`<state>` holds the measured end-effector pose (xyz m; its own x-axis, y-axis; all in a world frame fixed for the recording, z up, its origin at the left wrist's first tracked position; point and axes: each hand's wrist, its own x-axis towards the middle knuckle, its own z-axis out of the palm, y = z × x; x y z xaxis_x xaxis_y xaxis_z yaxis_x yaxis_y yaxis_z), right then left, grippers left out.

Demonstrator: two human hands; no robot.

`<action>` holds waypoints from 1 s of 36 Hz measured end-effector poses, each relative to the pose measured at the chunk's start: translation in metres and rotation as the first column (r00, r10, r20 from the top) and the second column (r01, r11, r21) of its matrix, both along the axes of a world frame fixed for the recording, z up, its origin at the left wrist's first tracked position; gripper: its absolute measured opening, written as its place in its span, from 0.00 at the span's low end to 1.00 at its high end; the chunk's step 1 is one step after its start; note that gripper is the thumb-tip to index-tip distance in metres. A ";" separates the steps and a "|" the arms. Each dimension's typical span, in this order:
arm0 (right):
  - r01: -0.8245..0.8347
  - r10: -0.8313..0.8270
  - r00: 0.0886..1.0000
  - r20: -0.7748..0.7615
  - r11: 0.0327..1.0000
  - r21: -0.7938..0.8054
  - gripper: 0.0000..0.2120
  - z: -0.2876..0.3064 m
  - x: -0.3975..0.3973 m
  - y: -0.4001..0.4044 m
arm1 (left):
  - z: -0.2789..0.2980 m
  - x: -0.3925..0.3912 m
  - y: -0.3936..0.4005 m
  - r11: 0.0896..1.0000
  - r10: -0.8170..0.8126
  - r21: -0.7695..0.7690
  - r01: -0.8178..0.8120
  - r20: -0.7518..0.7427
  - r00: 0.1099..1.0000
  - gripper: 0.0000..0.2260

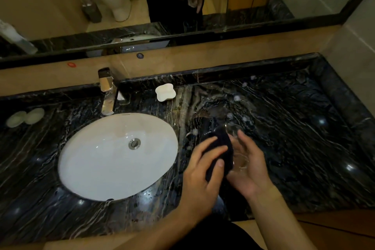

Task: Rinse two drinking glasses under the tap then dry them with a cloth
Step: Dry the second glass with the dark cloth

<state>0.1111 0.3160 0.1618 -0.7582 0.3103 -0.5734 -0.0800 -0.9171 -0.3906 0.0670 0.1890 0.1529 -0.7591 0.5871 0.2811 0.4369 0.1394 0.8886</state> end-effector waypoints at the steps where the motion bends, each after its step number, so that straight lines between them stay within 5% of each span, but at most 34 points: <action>1: 0.001 -0.001 1.000 0.003 1.000 0.012 0.19 -0.002 0.001 0.000 | -0.001 0.003 -0.002 1.000 -0.022 0.012 0.022 -0.031 0.999 0.12; 5: -0.003 0.004 1.000 -0.002 0.997 0.078 0.18 -0.003 0.005 -0.002 | -0.002 0.000 -0.003 0.998 -0.046 0.032 0.047 -0.041 0.998 0.12; 9: -0.026 0.023 0.999 0.039 0.997 0.077 0.29 -0.004 0.004 -0.004 | 0.002 -0.012 0.004 1.000 -0.002 0.009 0.001 0.026 1.000 0.11; 14: -0.114 0.116 0.993 -0.006 0.981 0.157 0.22 -0.005 0.000 -0.004 | 0.007 -0.027 0.016 0.998 0.058 -0.008 -0.058 0.074 0.996 0.10; 18: -0.132 0.127 0.991 0.036 0.968 0.212 0.38 -0.008 0.000 -0.006 | 0.013 -0.039 0.027 0.992 0.123 -0.023 -0.120 0.199 0.972 0.10; 22: -0.123 0.139 0.988 -0.068 0.972 0.199 0.18 -0.006 0.004 -0.001 | 0.010 -0.049 0.028 0.990 0.141 -0.038 -0.136 0.325 0.935 0.10; 27: -0.047 0.060 0.996 -0.069 0.983 0.178 0.31 -0.009 0.000 -0.003 | 0.009 -0.030 0.015 0.994 0.089 -0.072 -0.079 0.144 0.986 0.12; 30: -0.013 0.015 1.000 -0.008 0.984 0.178 0.48 -0.018 -0.001 -0.004 | 0.010 -0.018 0.006 0.998 0.038 -0.044 -0.034 0.094 0.995 0.12; 32: 0.008 -0.011 1.000 0.017 0.991 0.131 0.43 -0.014 -0.001 -0.004 | 0.009 -0.010 0.000 1.000 0.010 -0.027 -0.009 0.051 0.999 0.12; 34: -0.027 0.022 0.999 0.047 0.994 0.109 0.22 -0.008 0.000 -0.001 | 0.006 -0.002 -0.007 0.999 -0.032 -0.017 0.032 -0.002 0.999 0.12; 36: -0.040 0.036 0.998 0.044 0.994 0.101 0.20 -0.001 0.000 0.002 | 0.002 0.003 -0.010 0.998 -0.064 -0.017 0.063 -0.046 0.997 0.12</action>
